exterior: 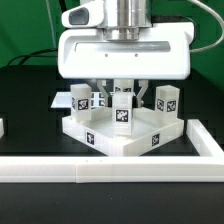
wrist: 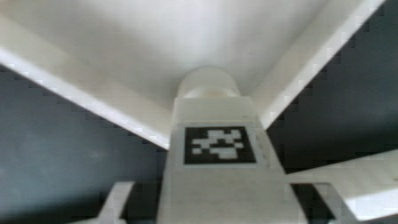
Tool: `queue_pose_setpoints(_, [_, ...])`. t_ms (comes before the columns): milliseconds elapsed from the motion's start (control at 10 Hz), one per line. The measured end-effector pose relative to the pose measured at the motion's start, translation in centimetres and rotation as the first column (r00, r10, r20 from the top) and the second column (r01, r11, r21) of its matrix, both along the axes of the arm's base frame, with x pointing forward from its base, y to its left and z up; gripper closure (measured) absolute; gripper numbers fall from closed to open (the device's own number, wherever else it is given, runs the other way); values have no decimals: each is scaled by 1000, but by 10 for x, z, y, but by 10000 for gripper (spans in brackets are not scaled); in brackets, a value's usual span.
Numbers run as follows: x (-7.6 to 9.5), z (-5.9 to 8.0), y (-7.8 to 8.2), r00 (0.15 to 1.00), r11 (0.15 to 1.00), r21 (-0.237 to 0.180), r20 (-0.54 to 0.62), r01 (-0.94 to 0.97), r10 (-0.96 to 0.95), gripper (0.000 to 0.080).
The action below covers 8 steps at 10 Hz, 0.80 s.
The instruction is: Assemble square table
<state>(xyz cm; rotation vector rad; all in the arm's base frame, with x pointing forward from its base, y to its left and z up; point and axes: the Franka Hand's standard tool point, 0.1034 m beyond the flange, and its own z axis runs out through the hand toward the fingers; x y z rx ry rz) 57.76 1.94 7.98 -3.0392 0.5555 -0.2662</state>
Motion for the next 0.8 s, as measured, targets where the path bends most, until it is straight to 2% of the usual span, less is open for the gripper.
queue_pose_setpoints(400, [0,-1,7,962,961,59,-9,272,-272,509])
queue_pose_setpoints(600, [-1,-1,14,888,882,100,-30,460,-460,509])
queue_pose_setpoints(800, [0,-1,19,780,769,135,-58,625,-623,509])
